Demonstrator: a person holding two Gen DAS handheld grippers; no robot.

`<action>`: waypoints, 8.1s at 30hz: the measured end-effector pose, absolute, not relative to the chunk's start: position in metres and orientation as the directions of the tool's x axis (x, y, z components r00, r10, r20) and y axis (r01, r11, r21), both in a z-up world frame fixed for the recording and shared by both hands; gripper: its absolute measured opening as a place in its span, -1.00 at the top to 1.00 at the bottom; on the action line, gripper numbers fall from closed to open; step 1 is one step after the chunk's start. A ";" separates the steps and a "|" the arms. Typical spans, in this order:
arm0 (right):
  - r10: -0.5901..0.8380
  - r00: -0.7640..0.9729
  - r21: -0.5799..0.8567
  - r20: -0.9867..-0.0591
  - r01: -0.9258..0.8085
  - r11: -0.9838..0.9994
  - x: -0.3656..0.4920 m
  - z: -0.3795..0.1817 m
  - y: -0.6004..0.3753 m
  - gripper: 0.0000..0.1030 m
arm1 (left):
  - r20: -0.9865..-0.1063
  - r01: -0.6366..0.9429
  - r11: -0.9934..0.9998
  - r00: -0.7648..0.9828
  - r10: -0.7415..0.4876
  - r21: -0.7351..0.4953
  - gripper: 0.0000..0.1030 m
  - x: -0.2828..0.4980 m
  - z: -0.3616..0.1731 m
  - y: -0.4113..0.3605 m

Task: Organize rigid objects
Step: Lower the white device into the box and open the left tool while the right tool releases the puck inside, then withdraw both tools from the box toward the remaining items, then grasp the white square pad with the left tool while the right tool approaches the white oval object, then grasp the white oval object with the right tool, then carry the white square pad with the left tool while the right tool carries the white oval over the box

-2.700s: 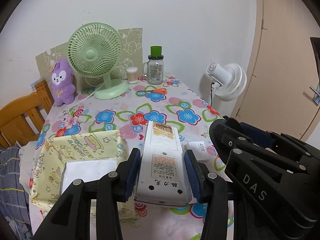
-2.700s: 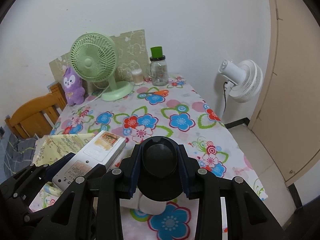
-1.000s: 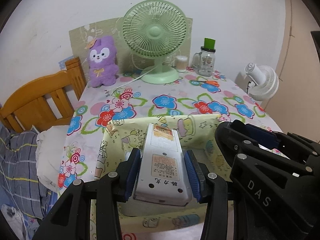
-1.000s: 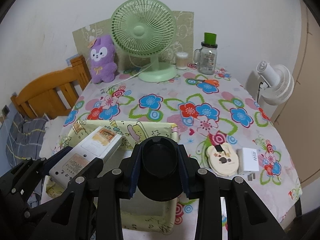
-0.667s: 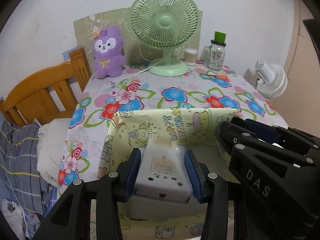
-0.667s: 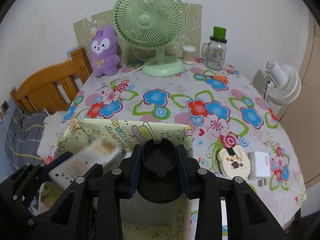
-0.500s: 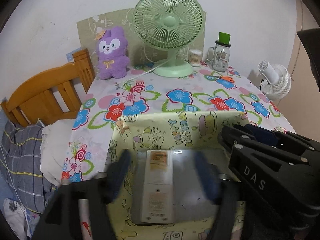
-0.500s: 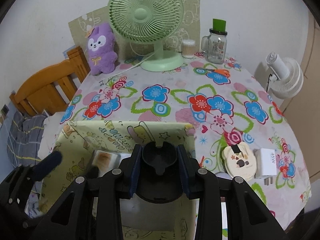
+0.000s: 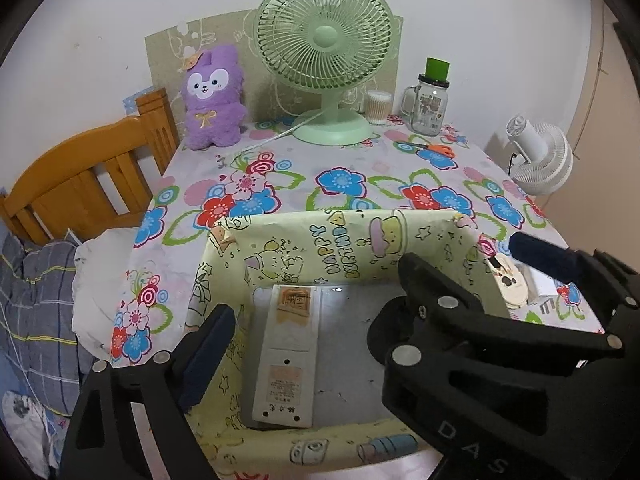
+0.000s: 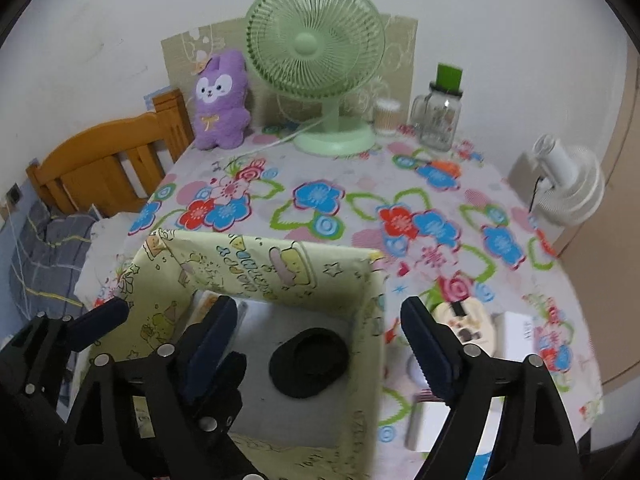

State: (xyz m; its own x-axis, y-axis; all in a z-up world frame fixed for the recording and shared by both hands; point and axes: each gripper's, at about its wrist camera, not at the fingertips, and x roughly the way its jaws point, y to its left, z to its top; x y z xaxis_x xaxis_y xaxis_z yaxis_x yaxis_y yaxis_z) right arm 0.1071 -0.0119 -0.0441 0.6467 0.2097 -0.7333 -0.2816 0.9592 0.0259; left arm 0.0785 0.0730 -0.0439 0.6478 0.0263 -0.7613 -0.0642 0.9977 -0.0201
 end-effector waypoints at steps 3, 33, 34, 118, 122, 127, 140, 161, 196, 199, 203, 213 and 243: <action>0.199 0.646 0.014 -0.737 -0.279 0.960 0.105 -0.042 -0.018 -0.76 | -0.763 -0.042 0.999 0.646 0.004 -0.031 -0.81 0.075 -0.042 0.068; 0.175 0.719 0.004 -0.673 -0.233 0.972 0.058 -0.005 -0.087 -0.76 | -0.706 -0.023 1.000 0.708 0.012 -0.005 -0.99 0.039 -0.011 0.013; 0.171 0.723 0.002 -0.669 -0.229 0.973 0.056 -0.004 -0.090 -0.76 | -0.703 -0.021 1.000 0.711 0.012 -0.004 -0.99 0.038 -0.010 0.010; 0.136 0.648 0.051 -0.749 -0.149 0.988 0.087 -0.099 -0.230 -0.76 | -0.781 0.040 0.999 0.624 -0.010 0.018 -0.79 0.077 -0.099 -0.132; 0.140 0.644 0.059 -0.752 -0.146 0.988 0.087 -0.104 -0.226 -0.76 | -0.778 0.040 0.999 0.628 -0.007 0.024 -0.69 0.076 -0.101 -0.128; 0.139 0.640 0.058 -0.756 -0.146 0.988 0.085 -0.108 -0.218 -0.76 | -0.782 0.021 1.000 0.623 0.003 0.021 -0.66 0.074 -0.106 -0.120; 0.155 0.612 0.080 -0.776 -0.148 0.986 0.080 -0.123 -0.201 -0.75 | -0.782 0.000 0.999 0.622 -0.029 -0.037 -0.45 0.065 -0.120 -0.096; 0.110 0.594 0.052 -0.797 -0.113 0.992 0.088 -0.136 -0.202 -0.76 | -0.800 0.014 1.000 0.599 -0.026 -0.022 0.09 0.078 -0.135 -0.096; 0.130 0.574 0.074 -0.809 -0.120 0.990 0.085 -0.146 -0.183 -0.13 | -0.796 0.059 0.998 0.603 -0.059 -0.029 0.23 0.063 -0.130 -0.090; 0.130 0.582 0.082 -0.803 -0.109 0.991 0.087 -0.141 -0.188 -0.13 | -0.790 0.064 0.997 0.609 -0.063 -0.030 0.23 0.066 -0.125 -0.094; 0.126 0.598 0.083 -0.792 -0.099 0.992 0.090 -0.133 -0.194 -0.13 | -0.783 0.067 0.997 0.618 -0.071 -0.038 0.23 0.070 -0.119 -0.098; 0.136 0.628 0.100 -0.766 -0.094 0.991 0.096 -0.114 -0.204 -0.14 | -0.764 0.077 0.996 0.640 -0.078 -0.037 0.23 0.078 -0.101 -0.109; 0.136 0.711 0.094 -0.690 -0.099 0.991 0.071 -0.035 -0.189 -0.14 | -0.701 0.091 0.995 0.708 -0.085 -0.029 0.23 0.057 -0.030 -0.093</action>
